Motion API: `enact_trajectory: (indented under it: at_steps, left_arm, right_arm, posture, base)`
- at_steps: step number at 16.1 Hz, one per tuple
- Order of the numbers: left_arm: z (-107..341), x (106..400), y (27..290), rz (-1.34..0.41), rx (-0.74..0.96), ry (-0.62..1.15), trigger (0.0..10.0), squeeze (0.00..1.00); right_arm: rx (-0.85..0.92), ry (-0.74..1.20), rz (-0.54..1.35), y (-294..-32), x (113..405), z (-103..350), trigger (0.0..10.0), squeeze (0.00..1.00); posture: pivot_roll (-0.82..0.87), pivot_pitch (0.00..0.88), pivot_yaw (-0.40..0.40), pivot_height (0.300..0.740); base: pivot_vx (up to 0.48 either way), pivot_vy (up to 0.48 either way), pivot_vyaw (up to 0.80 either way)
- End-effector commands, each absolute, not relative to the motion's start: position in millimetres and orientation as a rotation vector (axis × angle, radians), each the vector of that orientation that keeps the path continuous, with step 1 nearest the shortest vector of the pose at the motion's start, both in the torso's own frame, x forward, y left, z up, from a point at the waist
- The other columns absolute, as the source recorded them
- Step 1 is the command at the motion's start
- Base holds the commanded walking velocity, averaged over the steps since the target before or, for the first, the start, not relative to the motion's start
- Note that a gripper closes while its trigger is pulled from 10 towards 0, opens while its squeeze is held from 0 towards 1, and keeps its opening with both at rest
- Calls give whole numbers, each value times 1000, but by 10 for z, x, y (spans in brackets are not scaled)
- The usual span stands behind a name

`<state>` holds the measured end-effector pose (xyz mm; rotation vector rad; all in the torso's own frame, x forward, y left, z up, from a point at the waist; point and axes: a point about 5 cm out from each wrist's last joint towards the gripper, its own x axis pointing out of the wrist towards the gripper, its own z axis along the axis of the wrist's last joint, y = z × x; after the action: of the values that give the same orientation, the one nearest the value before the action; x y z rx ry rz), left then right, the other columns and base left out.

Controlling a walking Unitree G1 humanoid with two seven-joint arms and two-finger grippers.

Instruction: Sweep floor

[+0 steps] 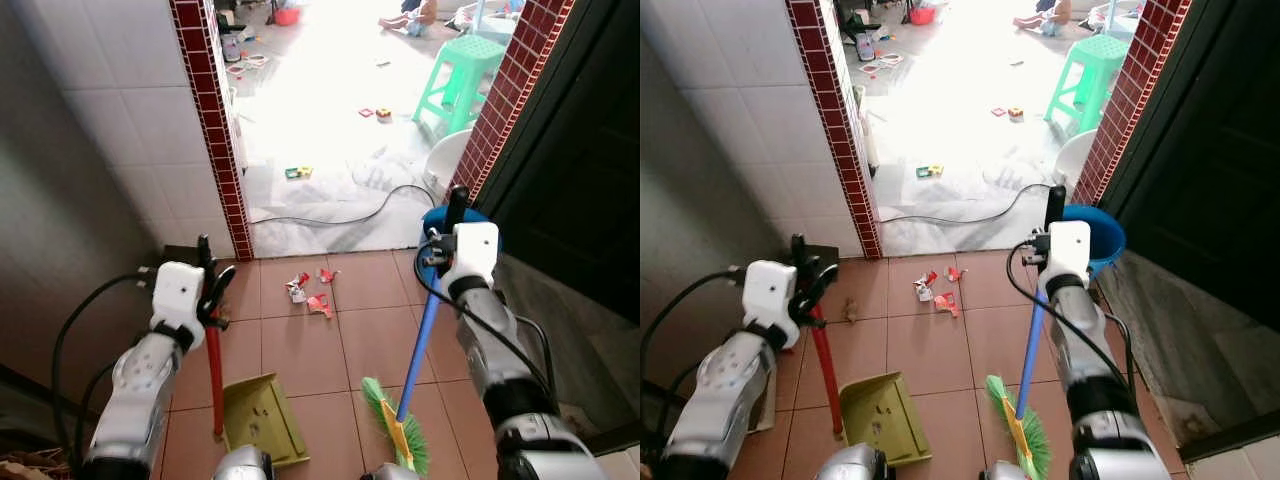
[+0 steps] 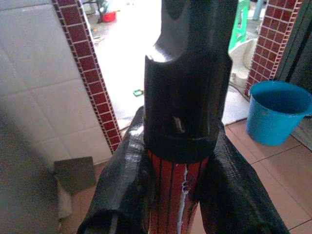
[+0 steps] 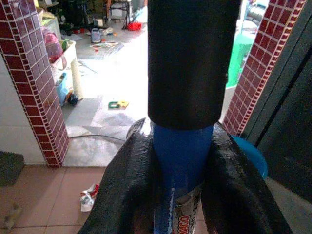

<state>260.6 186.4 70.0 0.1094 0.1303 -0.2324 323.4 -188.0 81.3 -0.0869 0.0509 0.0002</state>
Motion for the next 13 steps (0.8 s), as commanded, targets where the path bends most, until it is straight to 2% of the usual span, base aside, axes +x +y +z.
enact_trajectory:
  at_steps: [1, 5, 7, 11, 13]
  left_arm:
    - [680, 2584, 1866, -228, 105, 148, 10000, 0]
    - [736, 2585, 1755, -227, 70, 113, 10000, 0]
    - [795, 2456, 1738, -249, 107, 99, 10000, 0]
    - [880, 2421, 1656, -232, 13, 66, 10000, 0]
    - [920, 2394, 1571, -272, 48, 75, 10000, 0]
  right_arm:
    - [-131, 27, 0, -1902, 3230, 862, 10000, 0]
    - [-140, -42, -99, -2043, 3200, 999, 10000, 0]
    - [-136, -58, -127, -2078, 3086, 1021, 10000, 0]
    - [-82, -103, -51, -1919, 3035, 1113, 10000, 0]
    - [-68, -137, -87, -1896, 3068, 1257, 10000, 0]
  posture:
    - [-80, 0, 25, 740]
    - [-74, 0, 28, 740]
    - [-66, 0, 7, 740]
    - [-57, 0, -14, 740]
    - [-57, 23, -13, 740]
  base:
    - [0, 0, 0]
    - [0, 0, 0]
    - [0, 0, 0]
    - [0, 0, 0]
    - [0, 0, 0]
